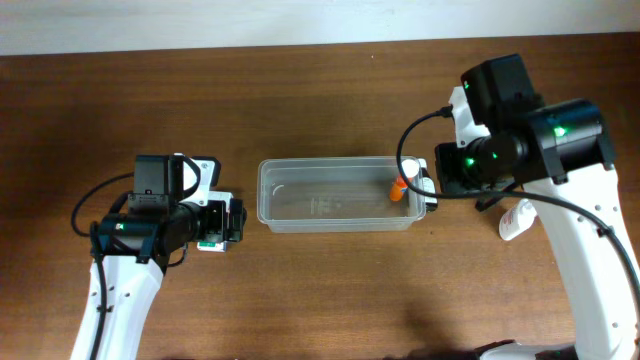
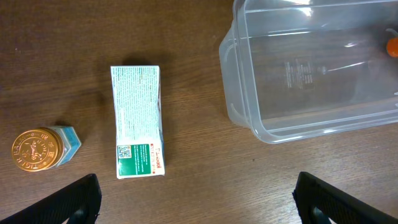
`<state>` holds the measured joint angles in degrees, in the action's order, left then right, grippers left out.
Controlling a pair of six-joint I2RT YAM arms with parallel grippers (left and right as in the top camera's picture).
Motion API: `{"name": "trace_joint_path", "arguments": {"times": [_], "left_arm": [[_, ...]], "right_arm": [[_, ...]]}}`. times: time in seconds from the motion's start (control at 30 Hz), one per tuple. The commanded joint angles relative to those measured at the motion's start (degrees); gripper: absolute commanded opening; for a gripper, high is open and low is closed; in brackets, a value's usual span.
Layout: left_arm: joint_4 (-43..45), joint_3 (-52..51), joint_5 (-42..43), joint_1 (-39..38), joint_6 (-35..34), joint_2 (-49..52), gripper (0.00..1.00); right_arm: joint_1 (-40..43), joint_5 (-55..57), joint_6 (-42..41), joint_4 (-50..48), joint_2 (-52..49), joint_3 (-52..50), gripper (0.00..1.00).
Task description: Pack container
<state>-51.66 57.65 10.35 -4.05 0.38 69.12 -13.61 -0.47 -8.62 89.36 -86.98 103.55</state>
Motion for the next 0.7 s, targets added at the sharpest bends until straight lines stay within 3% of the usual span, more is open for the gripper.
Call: {"name": "trace_joint_path", "arguments": {"times": [0.0, 0.17, 0.2, 0.33, 0.57, 0.67], "left_arm": [[-0.04, 0.96, 0.81, 0.11, -0.17, 0.31, 1.00], [-0.07, 0.96, 0.81, 0.11, -0.17, 0.31, 0.99], [-0.07, 0.96, 0.81, 0.11, -0.17, 0.31, 1.00], [-0.07, 0.96, 0.81, 0.11, -0.17, 0.31, 0.99], [-0.07, 0.94, 0.81, 0.11, -0.17, 0.31, 0.99], [-0.04, 0.94, 0.81, 0.11, -0.17, 0.31, 0.99]], "right_arm": [[-0.13, 2.80, -1.33, -0.22, -0.39, 0.17, 0.26], [-0.15, 3.39, -1.33, -0.55, -0.50, 0.17, 0.26], [-0.13, 3.43, -1.33, -0.83, -0.59, 0.17, 0.35], [0.48, 4.42, -1.33, -2.95, -1.46, 0.17, 0.38], [7.69, 3.13, -1.27, -5.03, -6.47, 0.04, 0.45], [9.99, -1.01, 2.36, -5.64, -10.27, -1.03, 0.45]]}}
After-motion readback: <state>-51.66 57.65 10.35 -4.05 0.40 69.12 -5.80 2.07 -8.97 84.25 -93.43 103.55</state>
